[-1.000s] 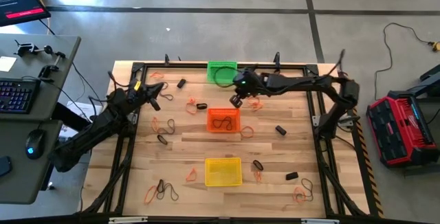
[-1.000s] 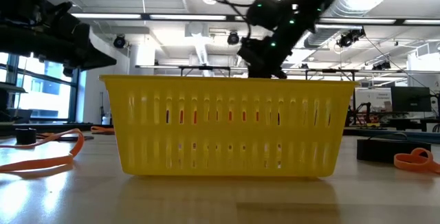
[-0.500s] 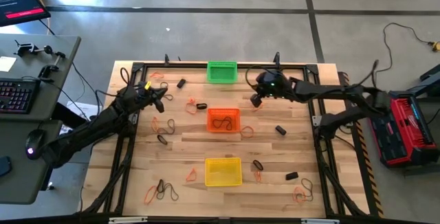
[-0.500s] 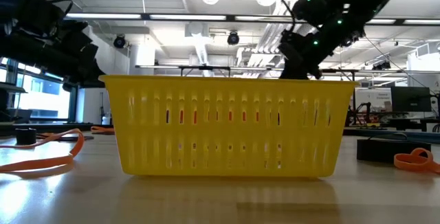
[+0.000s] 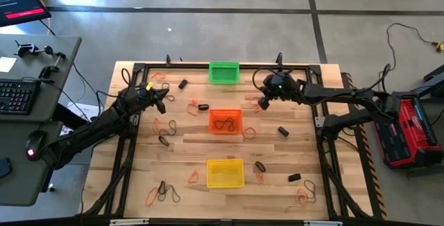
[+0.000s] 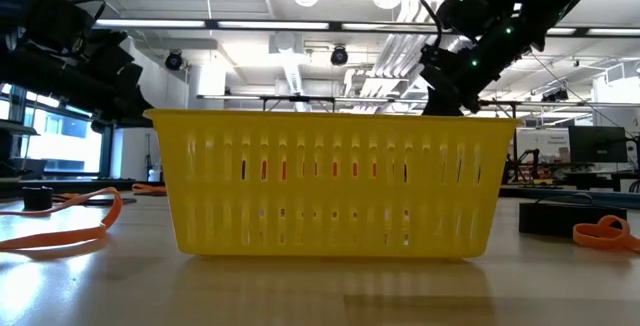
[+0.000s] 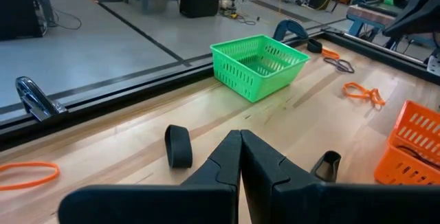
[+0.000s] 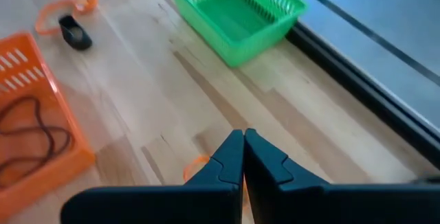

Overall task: Sort rubber bands into baskets
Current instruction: Put the orange rubber band into the yellow bin

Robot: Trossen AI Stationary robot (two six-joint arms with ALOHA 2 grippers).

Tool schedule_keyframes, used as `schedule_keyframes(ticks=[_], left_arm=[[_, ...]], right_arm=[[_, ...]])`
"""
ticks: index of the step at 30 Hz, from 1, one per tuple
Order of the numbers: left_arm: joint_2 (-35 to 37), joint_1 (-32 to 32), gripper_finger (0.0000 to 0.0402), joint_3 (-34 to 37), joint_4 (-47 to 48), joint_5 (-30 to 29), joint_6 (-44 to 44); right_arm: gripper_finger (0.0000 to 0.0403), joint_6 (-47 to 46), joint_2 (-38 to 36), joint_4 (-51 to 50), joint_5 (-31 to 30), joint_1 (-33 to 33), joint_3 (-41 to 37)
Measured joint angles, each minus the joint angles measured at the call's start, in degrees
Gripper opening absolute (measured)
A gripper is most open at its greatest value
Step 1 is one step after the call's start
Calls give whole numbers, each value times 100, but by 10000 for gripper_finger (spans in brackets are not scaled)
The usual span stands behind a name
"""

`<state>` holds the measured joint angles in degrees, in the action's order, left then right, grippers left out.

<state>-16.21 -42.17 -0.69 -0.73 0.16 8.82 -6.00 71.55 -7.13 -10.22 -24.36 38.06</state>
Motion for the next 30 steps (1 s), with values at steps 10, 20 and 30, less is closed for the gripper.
schedule_keyframes(ticks=[10, 20, 30], left_arm=[[0, 0, 0, 0, 0, 2, 0], [-2, -89, 0, 0, -100, -833, -2], [-1, -101, 0, 0, -156, -958, -2]], right_arm=[[0, -298, 0, -627, -36, 2, 0], [1, -436, 0, -1512, -598, 2, 0], [41, -628, 9, -1750, -896, -29, 0]])
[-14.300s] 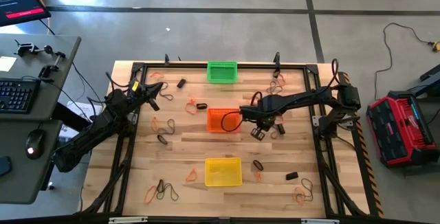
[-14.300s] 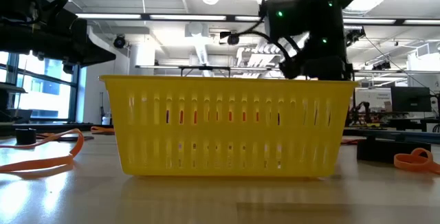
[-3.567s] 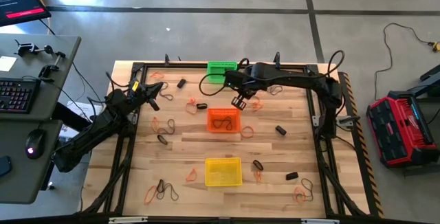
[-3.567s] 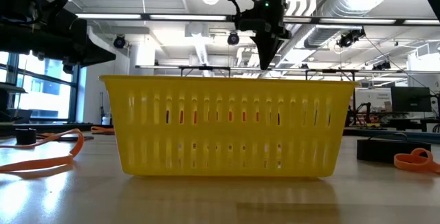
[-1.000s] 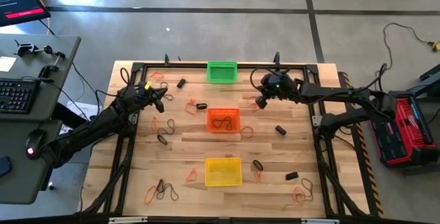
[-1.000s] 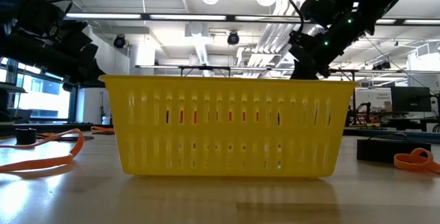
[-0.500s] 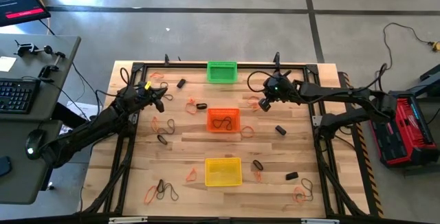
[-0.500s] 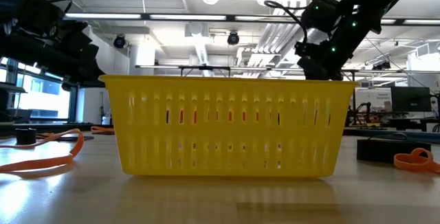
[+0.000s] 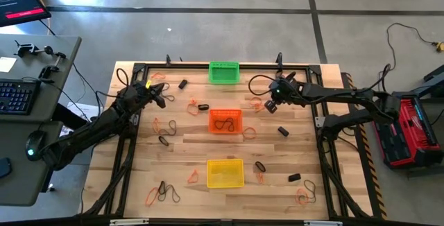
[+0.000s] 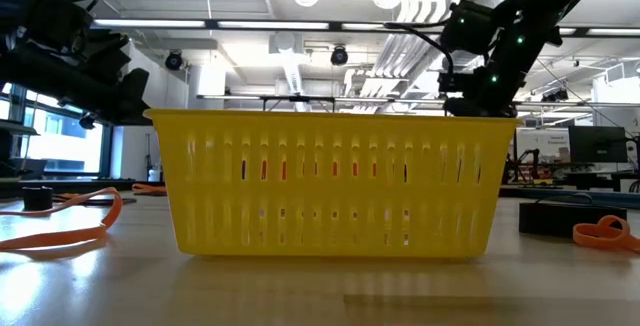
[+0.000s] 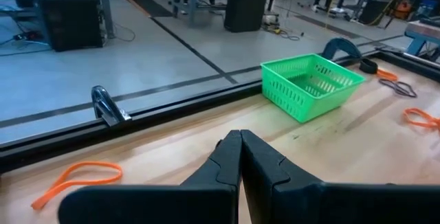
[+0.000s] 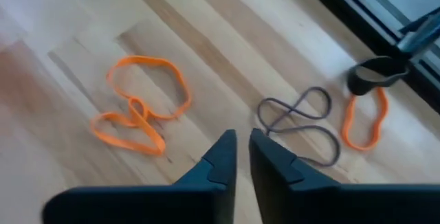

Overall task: Sort rubber bands into baskets
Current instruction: Put the orange rubber band into the yellow bin

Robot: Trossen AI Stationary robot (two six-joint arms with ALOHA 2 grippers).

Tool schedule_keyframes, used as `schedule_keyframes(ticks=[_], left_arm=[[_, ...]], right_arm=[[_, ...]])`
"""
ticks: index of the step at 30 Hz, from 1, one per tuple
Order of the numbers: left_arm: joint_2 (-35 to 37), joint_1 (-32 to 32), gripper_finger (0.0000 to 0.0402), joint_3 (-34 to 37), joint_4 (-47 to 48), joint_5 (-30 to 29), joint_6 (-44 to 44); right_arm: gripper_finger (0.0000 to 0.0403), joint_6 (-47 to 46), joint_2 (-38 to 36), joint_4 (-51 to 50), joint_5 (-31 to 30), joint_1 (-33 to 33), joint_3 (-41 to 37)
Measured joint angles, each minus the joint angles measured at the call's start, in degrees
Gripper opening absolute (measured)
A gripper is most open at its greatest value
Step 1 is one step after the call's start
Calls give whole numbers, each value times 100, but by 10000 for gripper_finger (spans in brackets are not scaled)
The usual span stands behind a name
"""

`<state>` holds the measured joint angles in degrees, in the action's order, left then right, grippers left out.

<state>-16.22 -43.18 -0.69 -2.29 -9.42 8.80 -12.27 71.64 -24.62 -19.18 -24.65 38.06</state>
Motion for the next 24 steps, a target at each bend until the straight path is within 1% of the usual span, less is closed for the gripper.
schedule_keyframes(ticks=[5, 10, 15, 18, 21, 24], left_arm=[[1, 2, 0, 0, -240, 3, 0], [1, 2, 0, 0, -754, 4, 0], [0, 2, 0, 0, -1138, 5, 0], [-1, 2, 0, 0, -1136, 3, -69], [0, 2, 0, 0, -1142, 5, -182], [1, 15, 0, 0, -1147, 33, -179]], right_arm=[[99, -81, 69, -17, -67, -226, 0], [133, -294, 311, -87, -536, -688, 0], [140, -256, 614, 133, -456, -1305, 0], [140, -120, 838, 330, -387, -1686, 0], [140, 46, 1076, 599, -122, -2042, 0], [140, 167, 1310, 875, -22, -2284, 0]])
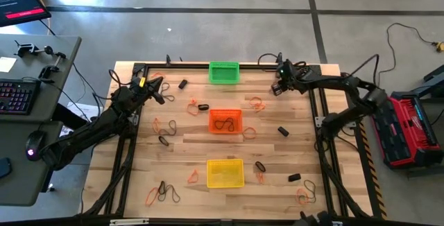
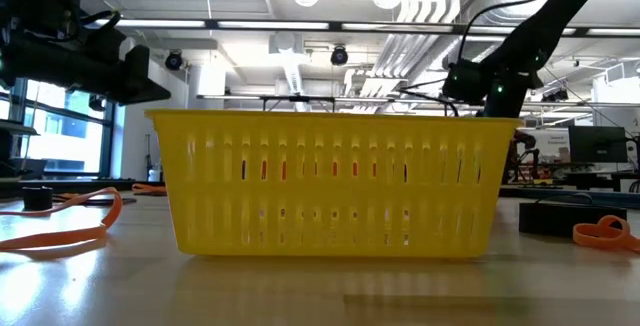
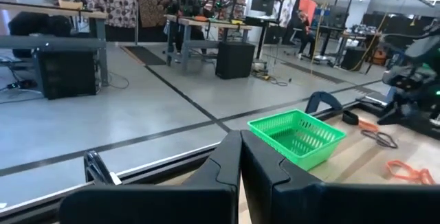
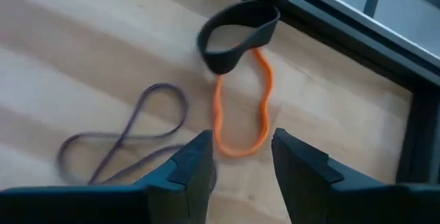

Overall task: Sort rubber bands into baskets
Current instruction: Put the orange rubber band into the yellow bin

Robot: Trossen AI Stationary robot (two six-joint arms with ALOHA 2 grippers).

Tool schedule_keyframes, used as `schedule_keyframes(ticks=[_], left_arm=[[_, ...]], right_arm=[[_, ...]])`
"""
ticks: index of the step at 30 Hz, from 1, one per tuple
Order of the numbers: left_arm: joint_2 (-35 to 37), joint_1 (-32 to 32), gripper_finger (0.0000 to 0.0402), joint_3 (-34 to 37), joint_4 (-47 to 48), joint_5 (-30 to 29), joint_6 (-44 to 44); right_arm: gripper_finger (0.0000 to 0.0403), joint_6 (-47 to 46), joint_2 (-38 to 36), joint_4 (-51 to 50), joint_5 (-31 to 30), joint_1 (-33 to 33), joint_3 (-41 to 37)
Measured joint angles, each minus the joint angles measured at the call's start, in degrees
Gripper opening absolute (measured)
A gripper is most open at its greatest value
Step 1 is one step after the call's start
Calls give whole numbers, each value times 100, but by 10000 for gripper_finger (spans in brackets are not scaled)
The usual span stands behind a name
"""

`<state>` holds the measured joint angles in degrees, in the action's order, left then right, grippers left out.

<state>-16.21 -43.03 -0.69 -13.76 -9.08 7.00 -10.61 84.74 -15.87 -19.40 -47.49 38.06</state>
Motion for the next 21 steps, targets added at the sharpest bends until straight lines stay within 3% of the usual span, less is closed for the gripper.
schedule_keyframes(ticks=[15, 21], left_arm=[[-2, 0, 0, 0, 32, 149, 485], [-2, 0, 0, 0, 34, 149, 483]], right_arm=[[119, -251, 248, 208, 309, -205, -17], [117, -295, 381, 282, 114, -132, -48]])
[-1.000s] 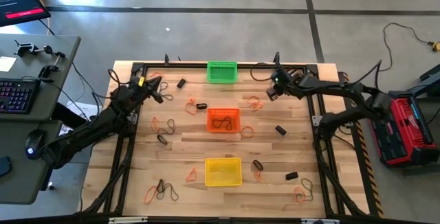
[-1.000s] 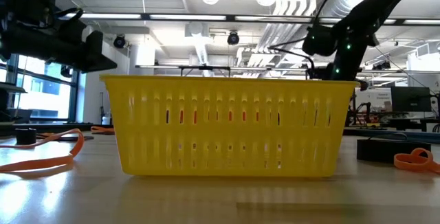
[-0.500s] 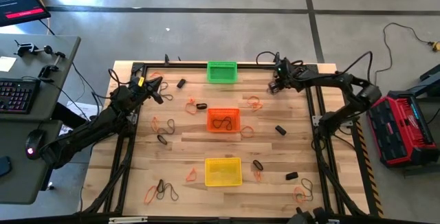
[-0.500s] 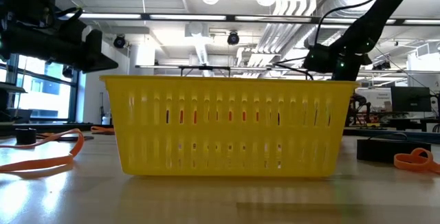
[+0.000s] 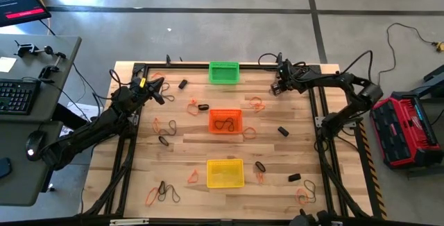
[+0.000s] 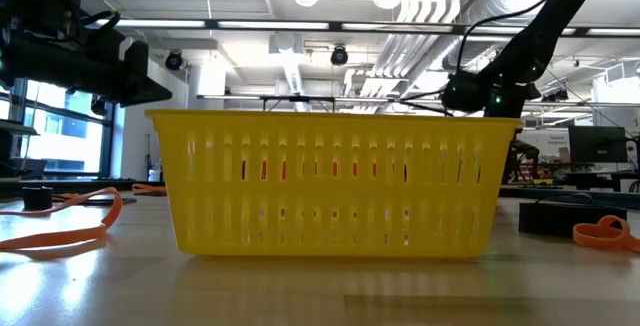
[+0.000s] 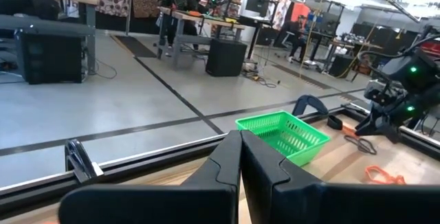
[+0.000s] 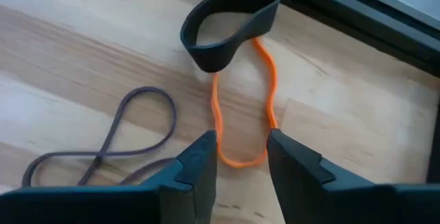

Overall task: Sort rubber bands into baskets
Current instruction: Put the orange rubber band into the yellow bin

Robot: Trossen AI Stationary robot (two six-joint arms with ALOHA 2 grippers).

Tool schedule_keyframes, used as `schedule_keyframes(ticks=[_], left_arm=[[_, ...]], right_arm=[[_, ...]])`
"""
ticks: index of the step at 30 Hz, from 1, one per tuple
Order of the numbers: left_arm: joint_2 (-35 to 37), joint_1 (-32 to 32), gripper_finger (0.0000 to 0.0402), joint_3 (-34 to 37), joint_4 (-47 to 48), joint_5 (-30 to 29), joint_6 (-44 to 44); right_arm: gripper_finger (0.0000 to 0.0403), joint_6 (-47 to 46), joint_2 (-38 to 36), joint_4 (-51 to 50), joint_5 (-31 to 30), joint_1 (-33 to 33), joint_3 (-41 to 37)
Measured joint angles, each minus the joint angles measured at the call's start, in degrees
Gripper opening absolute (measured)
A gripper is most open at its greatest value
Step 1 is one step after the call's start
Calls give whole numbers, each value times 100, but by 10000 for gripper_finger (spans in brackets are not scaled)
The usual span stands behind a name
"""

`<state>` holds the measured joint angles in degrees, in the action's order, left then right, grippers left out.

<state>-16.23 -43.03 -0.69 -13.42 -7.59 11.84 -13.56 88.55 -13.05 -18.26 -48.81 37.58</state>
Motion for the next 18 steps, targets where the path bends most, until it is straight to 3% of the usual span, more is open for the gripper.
schedule_keyframes(ticks=[7, 15, 18], left_arm=[[0, 0, 0, 0, 0, 319, -194], [0, -1, 0, 0, -3, 831, -400], [0, 0, 0, 0, -3, 1087, -400]], right_arm=[[108, -77, 34, 45, -83, 15, 0], [13, 8, 34, 17, -64, 15, 2], [7, 71, 34, -73, -4, 15, 14]])
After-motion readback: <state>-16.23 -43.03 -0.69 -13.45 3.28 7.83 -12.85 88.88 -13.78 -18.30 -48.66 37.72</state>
